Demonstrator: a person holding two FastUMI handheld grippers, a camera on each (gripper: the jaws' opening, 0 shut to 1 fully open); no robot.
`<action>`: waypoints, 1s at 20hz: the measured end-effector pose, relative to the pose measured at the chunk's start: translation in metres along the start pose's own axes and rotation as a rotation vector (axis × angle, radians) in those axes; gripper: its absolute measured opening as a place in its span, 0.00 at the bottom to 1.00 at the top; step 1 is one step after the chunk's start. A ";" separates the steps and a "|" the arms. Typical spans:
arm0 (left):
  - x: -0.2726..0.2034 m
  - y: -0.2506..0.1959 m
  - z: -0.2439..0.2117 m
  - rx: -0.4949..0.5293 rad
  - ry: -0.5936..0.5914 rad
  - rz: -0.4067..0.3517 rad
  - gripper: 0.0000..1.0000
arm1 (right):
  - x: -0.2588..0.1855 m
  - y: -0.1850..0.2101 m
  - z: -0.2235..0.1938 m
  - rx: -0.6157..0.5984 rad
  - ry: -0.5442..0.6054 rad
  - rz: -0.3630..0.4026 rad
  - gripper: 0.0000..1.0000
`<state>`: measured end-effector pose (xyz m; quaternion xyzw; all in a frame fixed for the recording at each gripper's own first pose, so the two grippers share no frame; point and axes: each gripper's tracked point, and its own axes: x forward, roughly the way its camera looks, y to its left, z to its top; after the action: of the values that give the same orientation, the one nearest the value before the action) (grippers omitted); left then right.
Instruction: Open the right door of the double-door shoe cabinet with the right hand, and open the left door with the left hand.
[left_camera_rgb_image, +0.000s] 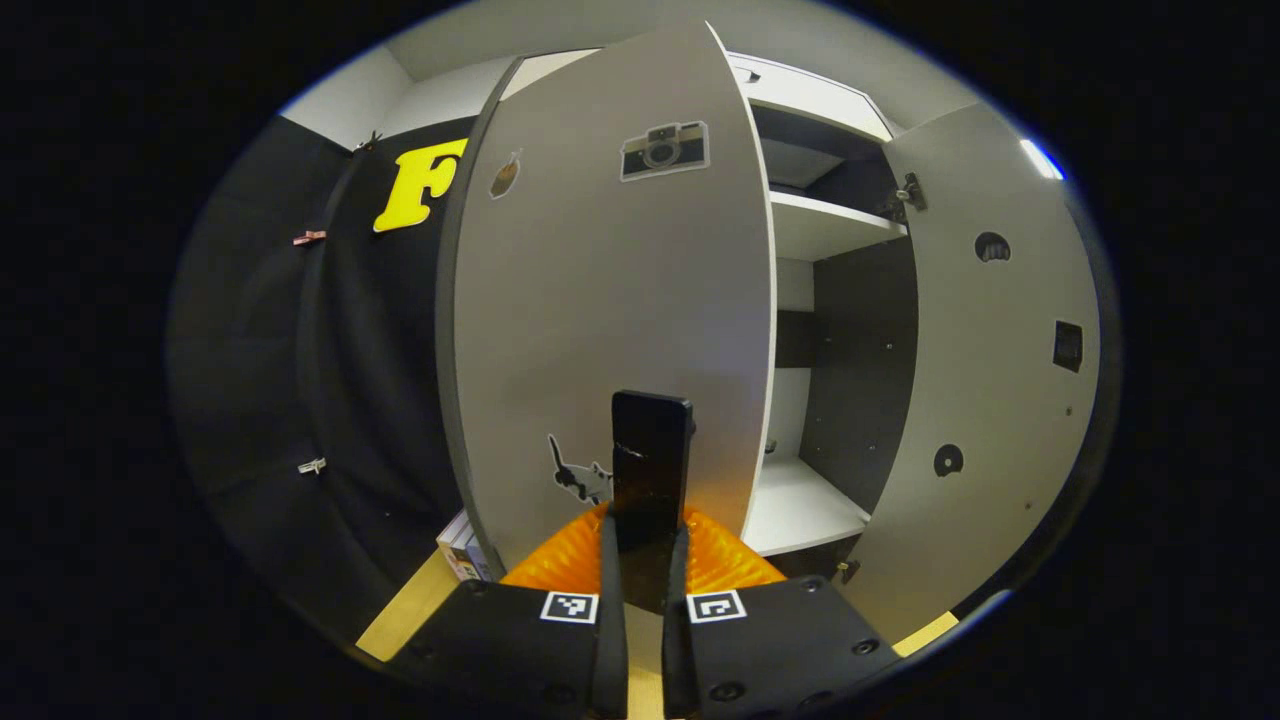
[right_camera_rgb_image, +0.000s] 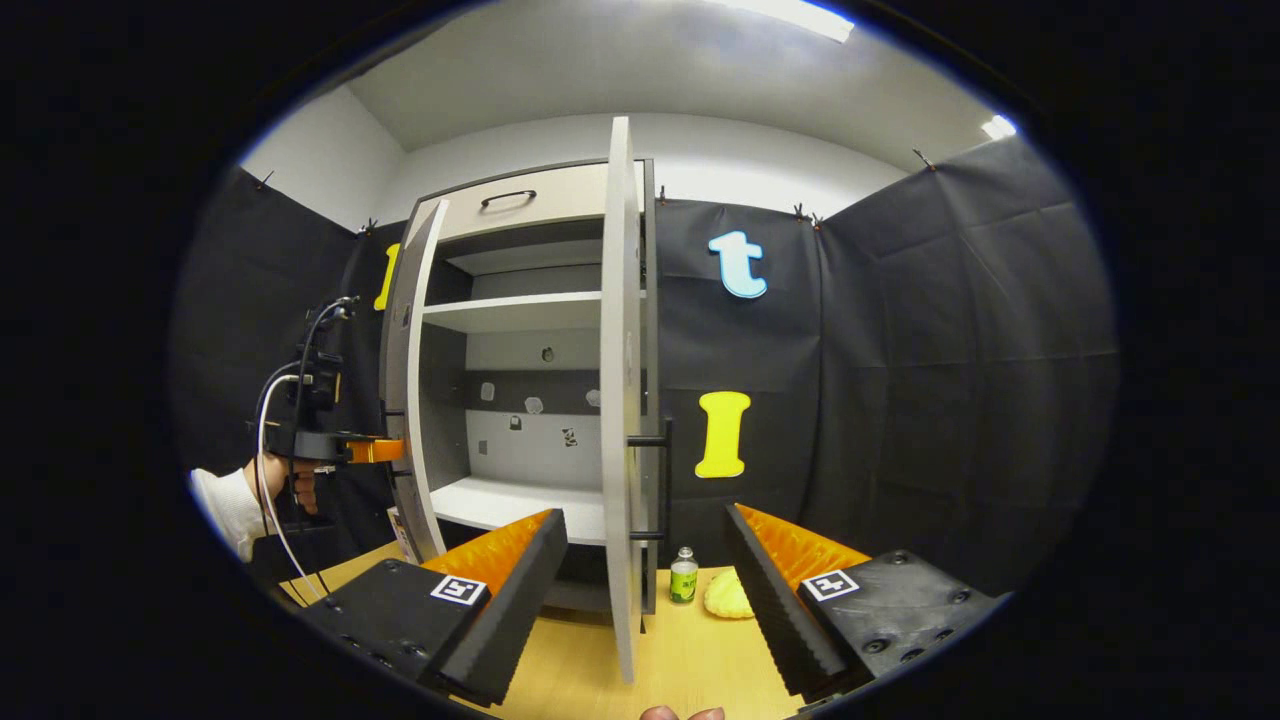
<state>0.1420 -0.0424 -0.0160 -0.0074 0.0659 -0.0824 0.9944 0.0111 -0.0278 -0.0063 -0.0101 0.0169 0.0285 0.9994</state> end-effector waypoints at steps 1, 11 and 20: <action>-0.005 0.004 0.000 0.001 -0.001 0.004 0.18 | 0.001 0.005 0.000 -0.001 -0.001 0.007 0.99; -0.046 0.055 -0.005 -0.020 -0.017 -0.025 0.17 | 0.003 0.041 -0.007 0.005 0.016 0.037 0.99; -0.062 0.086 -0.006 -0.034 -0.017 -0.060 0.17 | -0.001 0.058 -0.006 -0.004 0.017 0.048 0.99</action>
<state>0.0947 0.0524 -0.0166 -0.0267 0.0586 -0.1109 0.9917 0.0065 0.0302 -0.0133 -0.0122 0.0253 0.0526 0.9982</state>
